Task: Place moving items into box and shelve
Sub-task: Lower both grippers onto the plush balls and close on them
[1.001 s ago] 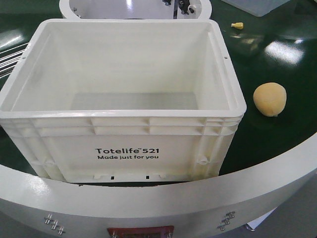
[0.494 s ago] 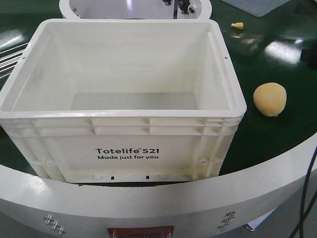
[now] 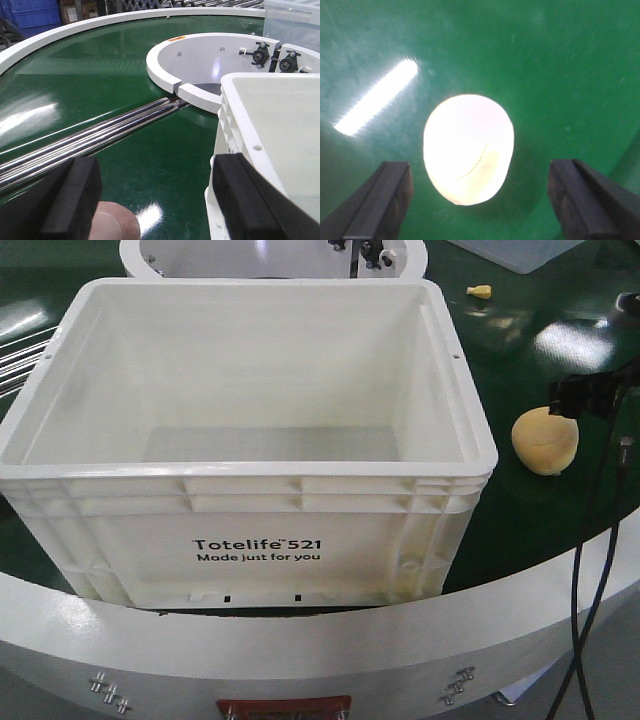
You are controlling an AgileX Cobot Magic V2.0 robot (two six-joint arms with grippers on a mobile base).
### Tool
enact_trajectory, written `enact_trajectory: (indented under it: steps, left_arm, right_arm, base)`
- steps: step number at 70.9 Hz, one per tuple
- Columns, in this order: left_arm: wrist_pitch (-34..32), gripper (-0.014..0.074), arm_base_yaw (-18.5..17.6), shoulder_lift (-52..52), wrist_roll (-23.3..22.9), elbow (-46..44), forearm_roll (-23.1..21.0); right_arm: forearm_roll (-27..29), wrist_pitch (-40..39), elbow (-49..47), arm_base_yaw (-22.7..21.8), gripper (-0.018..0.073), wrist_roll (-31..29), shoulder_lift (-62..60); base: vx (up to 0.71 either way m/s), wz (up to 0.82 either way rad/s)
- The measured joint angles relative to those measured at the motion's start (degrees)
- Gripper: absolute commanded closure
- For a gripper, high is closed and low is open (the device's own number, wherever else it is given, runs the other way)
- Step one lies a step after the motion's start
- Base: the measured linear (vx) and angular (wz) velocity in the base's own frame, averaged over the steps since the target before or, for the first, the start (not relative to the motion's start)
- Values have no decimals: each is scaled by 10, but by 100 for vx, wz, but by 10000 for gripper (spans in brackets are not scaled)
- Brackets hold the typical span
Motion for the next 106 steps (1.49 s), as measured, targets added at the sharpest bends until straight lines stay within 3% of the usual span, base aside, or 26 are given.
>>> enact_trajectory:
  steps: [25,45,54,67,82,106]
  left_arm:
    - [0,17,0,0,0,0,0]
    - [0,17,0,0,0,0,0]
    - [0,17,0,0,0,0,0]
    - [0,17,0,0,0,0,0]
    - [0,17,3,0,0,0,0]
    - [-5,17,49,11,0,0,0]
  right_arm:
    - [63,-49,-5,0,-34,-69,63]
    - [76,-70,-6,0,5,-80,100]
    - [77,-75,-6,0,150,-81,115]
    - [85,-80,-6,0,573,-81,121]
    - [87,-80,-8,0,570,-81,121]
    - [87,-74,-8,0,566,-90,121]
  base:
    - [0,0]
    - [0,0]
    - [0,0]
    - [0,0]
    - [0,0]
    - [0,0]
